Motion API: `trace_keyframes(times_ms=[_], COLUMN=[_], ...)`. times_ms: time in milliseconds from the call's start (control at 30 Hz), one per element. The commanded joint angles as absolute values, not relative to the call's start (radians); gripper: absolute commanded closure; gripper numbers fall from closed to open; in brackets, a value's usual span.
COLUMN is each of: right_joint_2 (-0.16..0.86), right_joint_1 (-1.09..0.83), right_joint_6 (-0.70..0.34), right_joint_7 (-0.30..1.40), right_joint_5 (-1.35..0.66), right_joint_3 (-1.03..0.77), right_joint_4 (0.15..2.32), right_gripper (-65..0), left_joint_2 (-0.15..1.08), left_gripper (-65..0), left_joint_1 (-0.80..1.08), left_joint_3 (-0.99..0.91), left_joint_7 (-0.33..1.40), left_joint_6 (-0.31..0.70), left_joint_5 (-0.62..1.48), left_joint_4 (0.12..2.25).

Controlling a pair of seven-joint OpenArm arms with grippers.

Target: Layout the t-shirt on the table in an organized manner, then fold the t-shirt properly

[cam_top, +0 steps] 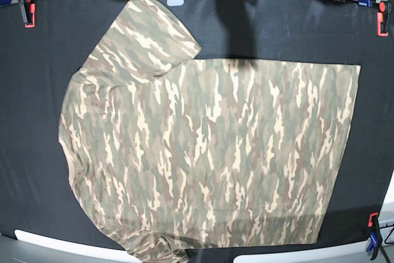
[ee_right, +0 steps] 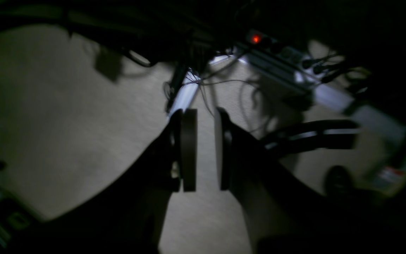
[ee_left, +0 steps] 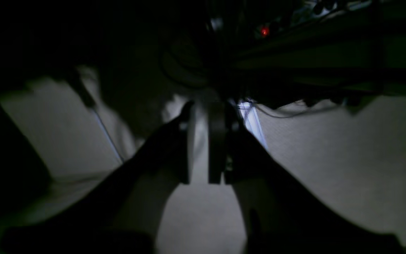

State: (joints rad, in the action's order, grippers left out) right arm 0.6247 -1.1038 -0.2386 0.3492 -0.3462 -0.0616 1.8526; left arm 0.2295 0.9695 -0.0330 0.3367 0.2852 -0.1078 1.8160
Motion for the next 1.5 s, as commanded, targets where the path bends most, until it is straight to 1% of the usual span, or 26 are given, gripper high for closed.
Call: trace_keyframes(times_ms=[0,167,267,333,400,433,567,600,767,833,1000,1167,1467], right_joint_2=[0.651,0.704,0.733,0.754,0.763,0.763,0.762,0.762,0.762,0.762,0.762,0.762,0.762], right_joint_1=[-1.123,-1.129,-1.127,-1.116,-1.090,-1.073,-1.024,-1.019,-1.011,-1.011,-1.011,-1.011,-0.984], right_joint_6=[-0.255,-0.273,-0.270,-0.272,-0.273,-0.273,-0.273,-0.273,-0.273,-0.273,-0.273,-0.273,-0.273], right_joint_7=[0.345,0.386,0.392,0.424,0.455,0.458,0.458,0.457,0.435,0.422,0.424,0.424,0.427], right_joint_5=[-0.381,-0.430,-0.423,-0.421,-0.395,-0.370,-0.284,-0.271,-0.204,-0.182,-0.155,-0.155,-0.156], right_joint_3=[-0.100,-0.276,-0.373,-0.422,-0.456,-0.466,-0.471,-0.471,-0.471,-0.471,-0.471,-0.471,-0.471], right_joint_4=[1.902,2.045,2.097,2.123,2.142,2.150,2.173,2.176,2.178,2.178,2.178,2.178,2.178], right_gripper=[-8.7,-8.7,-8.7,-8.8,-9.3,-11.4,-25.8,-28.1,-28.4,-28.4,-28.4,-28.4,-28.4], left_joint_2=[0.250,0.357,0.442,0.496,0.544,0.568,0.644,0.658,0.730,0.753,0.806,0.816,0.815], left_gripper=[-6.8,-7.3,-14.6,-20.2,-22.4,-22.5,-22.5,-22.5,-22.5,-22.5,-22.4,-22.4,-22.4], left_joint_1=[0.992,0.986,0.965,0.939,0.903,0.881,0.788,0.762,0.633,0.584,0.490,0.392,0.259], left_joint_3=[-0.036,-0.036,-0.036,-0.036,-0.036,-0.036,-0.035,-0.035,-0.021,0.010,0.122,0.199,0.270], left_joint_7=[0.334,0.377,0.374,0.369,0.362,0.349,0.284,0.278,0.233,0.238,0.242,0.261,0.241], left_joint_6=[0.276,0.262,0.262,0.262,0.262,0.261,0.262,0.262,0.263,0.263,0.263,0.262,0.262], left_joint_5=[-0.133,-0.270,-0.313,-0.334,-0.376,-0.384,-0.390,-0.393,-0.405,-0.440,-0.447,-0.475,-0.471], left_joint_4=[1.877,2.090,2.154,2.159,2.148,2.138,2.060,2.033,1.864,1.803,1.702,1.607,1.446])
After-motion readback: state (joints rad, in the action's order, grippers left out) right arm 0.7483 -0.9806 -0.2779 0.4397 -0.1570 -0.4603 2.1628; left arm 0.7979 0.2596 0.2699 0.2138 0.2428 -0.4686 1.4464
